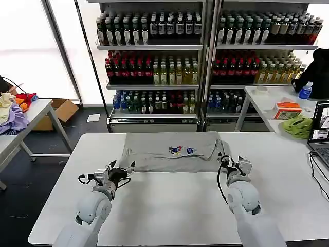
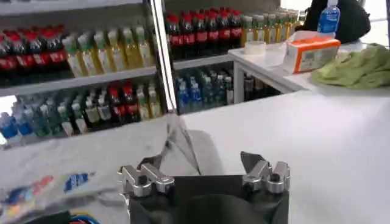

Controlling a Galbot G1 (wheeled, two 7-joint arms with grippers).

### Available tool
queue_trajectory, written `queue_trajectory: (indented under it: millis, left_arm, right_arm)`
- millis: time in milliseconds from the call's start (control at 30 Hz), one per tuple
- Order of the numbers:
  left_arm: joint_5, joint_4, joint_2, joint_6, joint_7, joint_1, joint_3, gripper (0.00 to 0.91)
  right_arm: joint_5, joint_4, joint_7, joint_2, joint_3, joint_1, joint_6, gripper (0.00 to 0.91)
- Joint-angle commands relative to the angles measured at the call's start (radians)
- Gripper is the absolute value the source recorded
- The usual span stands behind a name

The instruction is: Fold and organize the clothes.

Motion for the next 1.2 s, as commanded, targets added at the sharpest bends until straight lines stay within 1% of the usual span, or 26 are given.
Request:
queue_trajectory:
  millis: [33, 300, 533, 567, 600, 667, 700, 733, 833, 867, 900, 933, 967, 1033, 1067, 1100, 1200]
  left_arm:
    - [0.0, 0.009, 0.0, 0.003, 0.0, 0.005, 0.002, 0.907]
    - [0.001, 0.038, -0.002, 0.005, 0.001, -0.01, 0.012, 0.907]
    - [0.003, 0.075, 0.0, 0.011, 0.0, -0.032, 0.022, 0.907]
    - [0.003, 0.082, 0.001, 0.011, 0.0, -0.033, 0.023, 0.826]
    - [0.003, 0.084, 0.001, 0.011, 0.0, -0.033, 0.023, 0.665]
    - [0.008, 0.083, 0.006, 0.012, 0.001, -0.024, 0.025, 0.665]
    - [0.009, 0.082, 0.008, 0.013, 0.001, -0.022, 0.026, 0.272]
    - [0.011, 0.081, 0.01, 0.013, 0.002, -0.017, 0.025, 0.191]
    - [0.011, 0.09, 0.011, 0.008, 0.005, -0.015, 0.015, 0.171]
    - [0.01, 0.093, 0.013, 0.008, 0.006, -0.013, 0.013, 0.131]
    - [0.01, 0.093, 0.015, 0.008, 0.011, -0.009, 0.011, 0.04]
    - [0.01, 0.089, 0.016, 0.008, 0.013, -0.006, 0.011, 0.0]
    - [0.011, 0.086, 0.015, 0.009, 0.015, 0.002, 0.011, 0.0]
    - [0.026, 0.088, 0.01, 0.006, 0.02, 0.016, 0.011, 0.0]
    - [0.03, 0.09, 0.007, 0.004, 0.022, 0.02, 0.011, 0.01]
    - [0.032, 0.089, 0.004, 0.002, 0.022, 0.023, 0.01, 0.0]
    - [0.031, 0.075, 0.0, -0.003, 0.021, 0.029, 0.004, 0.0]
  right_arm:
    - [-0.053, -0.009, -0.028, -0.05, -0.01, -0.038, -0.018, 0.907]
    - [-0.048, -0.046, -0.046, -0.051, -0.01, -0.042, -0.018, 0.907]
    - [-0.044, -0.083, -0.055, -0.024, -0.011, -0.015, -0.017, 0.907]
    - [-0.044, -0.088, -0.057, -0.018, -0.011, -0.013, -0.016, 0.907]
    - [-0.045, -0.089, -0.057, -0.016, -0.011, -0.013, -0.016, 0.907]
    - [-0.045, -0.093, -0.059, -0.013, -0.012, -0.015, -0.016, 0.907]
    - [-0.045, -0.093, -0.059, -0.012, -0.013, -0.015, -0.016, 0.907]
    - [-0.046, -0.094, -0.06, -0.012, -0.013, -0.017, -0.016, 0.907]
    - [-0.046, -0.092, -0.066, -0.01, -0.015, -0.025, -0.016, 0.907]
    - [-0.047, -0.092, -0.067, -0.009, -0.016, -0.029, -0.016, 0.907]
    - [-0.048, -0.092, -0.068, -0.008, -0.017, -0.032, -0.016, 0.907]
    - [-0.048, -0.093, -0.069, -0.008, -0.017, -0.034, -0.016, 0.867]
    - [-0.049, -0.093, -0.069, -0.007, -0.018, -0.036, -0.016, 0.806]
    - [-0.051, -0.096, -0.072, -0.007, -0.021, -0.04, -0.015, 0.625]
    - [-0.053, -0.097, -0.071, -0.004, -0.022, -0.041, -0.015, 0.423]
    - [-0.05, -0.095, -0.068, -0.001, -0.02, -0.042, -0.015, 0.0]
    - [-0.049, -0.086, -0.069, -0.002, -0.018, -0.05, -0.01, 0.0]
